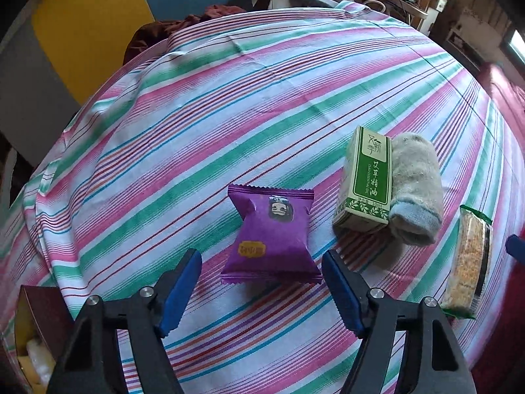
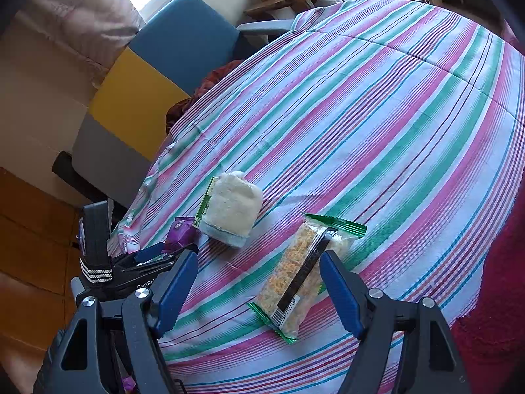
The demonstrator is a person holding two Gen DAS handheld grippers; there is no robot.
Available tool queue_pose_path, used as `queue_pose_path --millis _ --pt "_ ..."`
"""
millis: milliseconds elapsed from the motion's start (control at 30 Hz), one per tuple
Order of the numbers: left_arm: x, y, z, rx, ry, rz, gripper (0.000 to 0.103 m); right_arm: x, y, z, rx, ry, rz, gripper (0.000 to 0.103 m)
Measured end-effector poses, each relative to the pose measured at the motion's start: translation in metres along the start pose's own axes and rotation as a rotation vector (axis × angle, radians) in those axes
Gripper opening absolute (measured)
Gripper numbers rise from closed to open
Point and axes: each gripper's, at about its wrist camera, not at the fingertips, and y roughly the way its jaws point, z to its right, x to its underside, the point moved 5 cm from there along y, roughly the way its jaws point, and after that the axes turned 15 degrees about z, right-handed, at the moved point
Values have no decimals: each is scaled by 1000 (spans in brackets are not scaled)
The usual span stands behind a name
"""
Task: Organize objects
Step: 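Move both tools back over the cloth toward the remaining items, then grasp the purple packet with the left gripper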
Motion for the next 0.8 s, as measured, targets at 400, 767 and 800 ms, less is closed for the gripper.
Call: queue_pose_path --millis 400,767,800 --pt "14 -32 -11 2 -3 68 53 4 2 -6 7 -17 0 78" --pt "28 -50 4 39 -120 146 45 10 6 -10 48 -70 -21 78" --pt "33 -54 4 43 -128 151 45 10 7 -8 58 -67 -21 78"
